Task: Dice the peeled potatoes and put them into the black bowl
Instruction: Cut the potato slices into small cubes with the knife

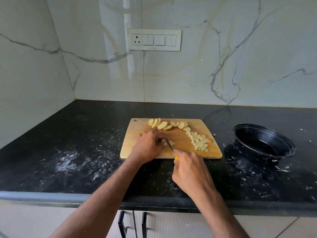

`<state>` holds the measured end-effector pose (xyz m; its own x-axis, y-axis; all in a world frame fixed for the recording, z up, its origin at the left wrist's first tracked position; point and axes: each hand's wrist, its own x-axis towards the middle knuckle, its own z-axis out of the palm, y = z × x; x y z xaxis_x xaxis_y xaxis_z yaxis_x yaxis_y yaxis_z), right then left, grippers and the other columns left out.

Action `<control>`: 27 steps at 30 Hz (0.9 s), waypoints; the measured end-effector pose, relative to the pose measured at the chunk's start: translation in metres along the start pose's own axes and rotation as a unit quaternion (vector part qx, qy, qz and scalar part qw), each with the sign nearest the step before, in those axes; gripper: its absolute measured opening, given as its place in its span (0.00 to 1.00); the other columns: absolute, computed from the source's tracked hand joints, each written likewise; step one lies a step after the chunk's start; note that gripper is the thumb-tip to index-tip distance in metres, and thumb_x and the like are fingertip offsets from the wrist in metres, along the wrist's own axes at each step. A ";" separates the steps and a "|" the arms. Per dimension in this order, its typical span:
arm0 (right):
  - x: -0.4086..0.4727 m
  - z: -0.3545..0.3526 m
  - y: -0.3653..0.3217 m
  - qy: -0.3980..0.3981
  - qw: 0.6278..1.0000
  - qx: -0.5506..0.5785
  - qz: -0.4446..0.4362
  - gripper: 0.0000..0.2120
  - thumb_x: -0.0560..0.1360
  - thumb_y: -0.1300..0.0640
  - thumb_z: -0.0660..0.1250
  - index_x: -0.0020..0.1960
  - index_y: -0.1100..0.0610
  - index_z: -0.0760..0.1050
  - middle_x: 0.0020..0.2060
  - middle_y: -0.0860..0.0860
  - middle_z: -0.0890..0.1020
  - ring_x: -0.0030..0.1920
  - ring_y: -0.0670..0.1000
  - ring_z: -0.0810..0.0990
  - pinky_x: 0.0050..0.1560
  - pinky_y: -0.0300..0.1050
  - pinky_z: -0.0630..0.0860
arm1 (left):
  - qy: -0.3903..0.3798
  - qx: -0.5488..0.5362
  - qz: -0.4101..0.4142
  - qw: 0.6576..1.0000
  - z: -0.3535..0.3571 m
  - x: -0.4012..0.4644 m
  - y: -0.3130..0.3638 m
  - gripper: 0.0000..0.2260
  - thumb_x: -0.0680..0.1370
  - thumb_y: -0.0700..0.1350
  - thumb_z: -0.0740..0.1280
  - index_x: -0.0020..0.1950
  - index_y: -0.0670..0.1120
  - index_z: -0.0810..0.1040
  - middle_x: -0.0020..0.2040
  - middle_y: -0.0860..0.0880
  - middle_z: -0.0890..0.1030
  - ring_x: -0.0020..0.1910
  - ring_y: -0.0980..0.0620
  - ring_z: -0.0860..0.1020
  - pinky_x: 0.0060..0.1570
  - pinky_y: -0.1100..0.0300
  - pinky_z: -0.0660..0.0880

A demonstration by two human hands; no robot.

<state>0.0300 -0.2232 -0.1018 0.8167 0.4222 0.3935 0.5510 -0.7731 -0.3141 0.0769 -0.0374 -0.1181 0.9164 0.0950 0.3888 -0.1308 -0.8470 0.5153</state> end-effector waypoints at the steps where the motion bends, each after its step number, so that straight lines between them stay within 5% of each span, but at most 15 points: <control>1: -0.003 -0.002 0.001 -0.003 1.000 0.004 -0.002 0.09 0.78 0.59 0.66 0.57 0.53 0.79 0.39 0.49 0.82 0.36 0.48 0.80 0.35 0.42 0.80 | -0.006 0.008 -0.002 1.000 -0.001 0.000 0.001 0.12 0.76 0.48 0.73 0.57 0.60 0.83 0.53 0.60 0.77 0.53 0.57 0.76 0.64 0.43 0.70; 5: -0.016 -0.013 0.007 -0.008 1.000 0.016 -0.007 0.09 0.78 0.57 0.66 0.57 0.52 0.80 0.38 0.46 0.80 0.36 0.47 0.77 0.31 0.32 0.68 | -0.016 0.021 -0.003 1.000 -0.002 -0.001 0.004 0.10 0.77 0.48 0.72 0.57 0.59 0.83 0.54 0.60 0.76 0.57 0.55 0.75 0.66 0.43 0.67; 9: -0.022 -0.024 0.015 -0.005 0.999 0.034 0.017 0.10 0.77 0.56 0.67 0.57 0.51 0.82 0.41 0.45 0.84 0.40 0.47 0.81 0.38 0.37 0.77 | -0.007 -0.013 -0.011 1.000 -0.002 -0.002 0.004 0.13 0.75 0.48 0.74 0.58 0.59 0.81 0.53 0.61 0.80 0.53 0.58 0.77 0.63 0.45 0.73; 13: -0.018 -0.023 0.015 0.060 0.996 0.043 0.042 0.09 0.76 0.57 0.68 0.54 0.52 0.83 0.37 0.45 0.84 0.35 0.47 0.80 0.34 0.31 0.73 | 0.023 -0.082 -0.060 0.995 -0.005 -0.004 0.006 0.20 0.72 0.46 0.78 0.62 0.53 0.81 0.47 0.58 0.83 0.47 0.59 0.80 0.55 0.58 0.80; 20: 0.005 0.002 -0.005 0.072 0.995 0.052 0.039 0.14 0.78 0.56 0.67 0.63 0.54 0.80 0.45 0.49 0.86 0.43 0.49 0.84 0.42 0.39 0.81 | 0.057 -0.129 -0.079 0.987 -0.009 -0.008 0.003 0.21 0.69 0.40 0.80 0.61 0.46 0.82 0.42 0.55 0.85 0.42 0.61 0.83 0.46 0.71 0.77; 24: 0.010 0.007 -0.009 0.061 0.996 0.048 0.033 0.14 0.78 0.55 0.66 0.63 0.53 0.80 0.43 0.49 0.85 0.40 0.48 0.83 0.33 0.26 0.66 | 0.059 -0.134 -0.078 0.986 -0.009 -0.008 0.005 0.20 0.69 0.39 0.80 0.60 0.46 0.82 0.42 0.55 0.86 0.42 0.63 0.82 0.45 0.73 0.76; 27: 0.010 0.008 -0.008 0.053 0.997 0.046 0.024 0.15 0.78 0.55 0.67 0.64 0.53 0.79 0.45 0.49 0.86 0.40 0.47 0.84 0.34 0.25 0.66 | 0.060 -0.132 -0.082 0.986 -0.009 -0.007 0.006 0.19 0.69 0.40 0.80 0.59 0.47 0.83 0.41 0.57 0.85 0.42 0.64 0.82 0.47 0.73 0.76</control>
<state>0.0345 -0.2089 -0.1021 0.8221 0.3294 0.4643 0.5294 -0.7422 -0.4109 0.0665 -0.0382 -0.1110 0.8844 0.2940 0.3624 -0.0921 -0.6514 0.7532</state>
